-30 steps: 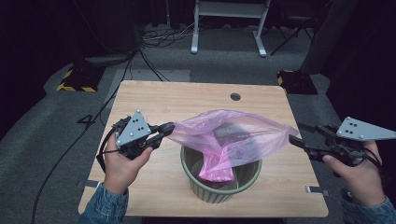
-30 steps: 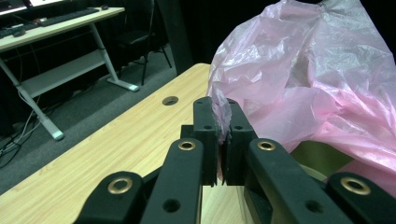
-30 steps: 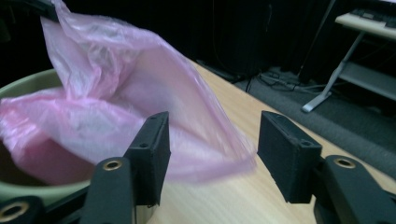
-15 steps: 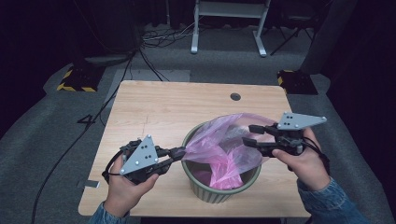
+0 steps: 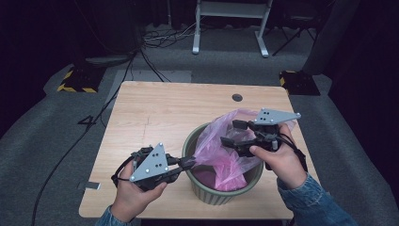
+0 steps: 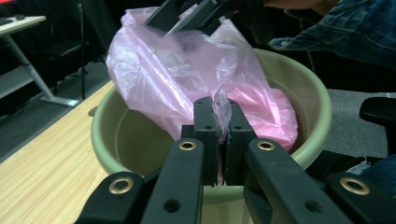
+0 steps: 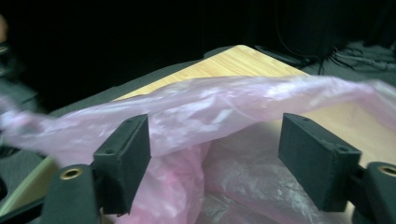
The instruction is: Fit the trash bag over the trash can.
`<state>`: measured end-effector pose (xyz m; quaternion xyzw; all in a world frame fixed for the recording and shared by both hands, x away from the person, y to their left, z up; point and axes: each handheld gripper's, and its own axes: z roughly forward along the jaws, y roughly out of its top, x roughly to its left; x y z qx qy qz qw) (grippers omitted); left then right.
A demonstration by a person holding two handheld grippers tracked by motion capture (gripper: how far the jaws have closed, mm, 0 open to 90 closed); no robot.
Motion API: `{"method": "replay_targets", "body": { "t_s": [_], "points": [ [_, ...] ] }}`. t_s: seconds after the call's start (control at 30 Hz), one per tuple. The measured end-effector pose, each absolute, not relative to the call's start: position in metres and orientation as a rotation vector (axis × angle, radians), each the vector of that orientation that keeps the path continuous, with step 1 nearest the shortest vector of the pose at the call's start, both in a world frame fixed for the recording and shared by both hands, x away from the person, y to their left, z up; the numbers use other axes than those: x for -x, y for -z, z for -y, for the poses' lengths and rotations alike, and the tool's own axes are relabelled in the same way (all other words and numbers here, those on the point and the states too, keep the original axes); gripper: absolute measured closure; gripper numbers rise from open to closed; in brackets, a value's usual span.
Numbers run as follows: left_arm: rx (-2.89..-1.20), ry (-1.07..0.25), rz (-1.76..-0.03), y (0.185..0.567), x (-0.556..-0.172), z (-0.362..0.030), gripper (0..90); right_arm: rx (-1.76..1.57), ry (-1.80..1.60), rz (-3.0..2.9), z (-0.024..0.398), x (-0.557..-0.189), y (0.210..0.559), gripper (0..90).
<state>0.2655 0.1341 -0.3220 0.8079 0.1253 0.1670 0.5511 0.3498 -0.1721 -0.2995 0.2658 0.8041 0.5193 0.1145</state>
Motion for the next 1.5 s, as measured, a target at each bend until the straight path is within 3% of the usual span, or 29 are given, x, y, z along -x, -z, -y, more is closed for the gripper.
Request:
{"method": "replay_targets", "body": {
  "t_s": [0.17,0.2,0.27,0.3,0.33,0.37,0.4,0.53,0.7,0.73,0.83,0.87,1.03,1.13,1.17,1.23,1.27,1.33,1.47,1.5],
  "points": [
    [-1.902,-0.376,-0.269,0.321,-0.263,-0.135,87.8,-0.846,-1.486,-2.388,0.168,-0.357,0.306,23.7],
    [-1.904,-0.373,-0.256,0.32,-0.262,-0.134,87.9,-0.852,-1.503,-2.406,0.167,-0.359,0.308,32.3],
    [-1.906,-0.372,-0.252,0.319,-0.261,-0.134,87.9,-0.853,-1.523,-2.427,0.167,-0.36,0.309,34.8],
    [-1.905,-0.37,-0.246,0.318,-0.261,-0.133,87.9,-0.835,-1.542,-2.445,0.166,-0.361,0.309,51.9],
    [-1.906,-0.372,-0.245,0.318,-0.261,-0.133,87.9,-0.814,-1.549,-2.454,0.166,-0.36,0.309,60.1],
    [-1.906,-0.372,-0.245,0.318,-0.261,-0.133,87.9,-0.814,-1.549,-2.454,0.166,-0.36,0.309,60.1],
    [-1.905,-0.369,-0.243,0.318,-0.261,-0.133,87.9,-0.761,-1.557,-2.487,0.165,-0.359,0.307,78.3],
    [-1.903,-0.369,-0.247,0.318,-0.261,-0.132,87.9,-0.718,-1.551,-2.487,0.166,-0.356,0.303,89.2],
    [-1.904,-0.372,-0.228,0.317,-0.258,-0.131,87.9,-0.685,-1.523,-2.457,0.172,-0.348,0.292,88.2],
    [-1.901,-0.373,-0.225,0.317,-0.256,-0.13,87.8,-0.688,-1.534,-2.452,0.174,-0.346,0.291,81.5],
    [-1.901,-0.371,-0.211,0.316,-0.253,-0.127,87.9,-0.741,-1.607,-2.441,0.175,-0.34,0.289,47.4],
    [-1.902,-0.372,-0.201,0.316,-0.252,-0.126,87.9,-0.761,-1.641,-2.433,0.175,-0.338,0.288,41.5],
    [-1.902,-0.366,-0.166,0.315,-0.247,-0.12,87.9,-0.832,-1.661,-2.403,0.169,-0.332,0.288,29.9],
    [-1.908,-0.372,-0.157,0.315,-0.245,-0.118,88.0,-0.837,-1.645,-2.428,0.165,-0.332,0.291,35.1],
    [-1.911,-0.37,-0.152,0.315,-0.244,-0.117,88.2,-0.831,-1.636,-2.447,0.163,-0.333,0.292,43.6],
    [-1.914,-0.365,-0.147,0.315,-0.244,-0.116,88.2,-0.781,-1.641,-2.54,0.161,-0.337,0.296,79.1],
    [-1.914,-0.365,-0.148,0.315,-0.244,-0.116,88.2,-0.773,-1.639,-2.546,0.161,-0.337,0.296,84.7],
    [-1.909,-0.364,-0.157,0.315,-0.245,-0.118,88.0,-0.765,-1.633,-2.546,0.161,-0.338,0.296,88.4],
    [-1.832,-0.466,-0.316,0.312,-0.249,-0.131,59.1,-0.715,-1.564,-2.518,0.161,-0.336,0.293,90.0],
    [-1.826,-0.457,-0.319,0.311,-0.25,-0.135,60.7,-0.711,-1.555,-2.514,0.162,-0.335,0.293,90.0]
  ]
}}
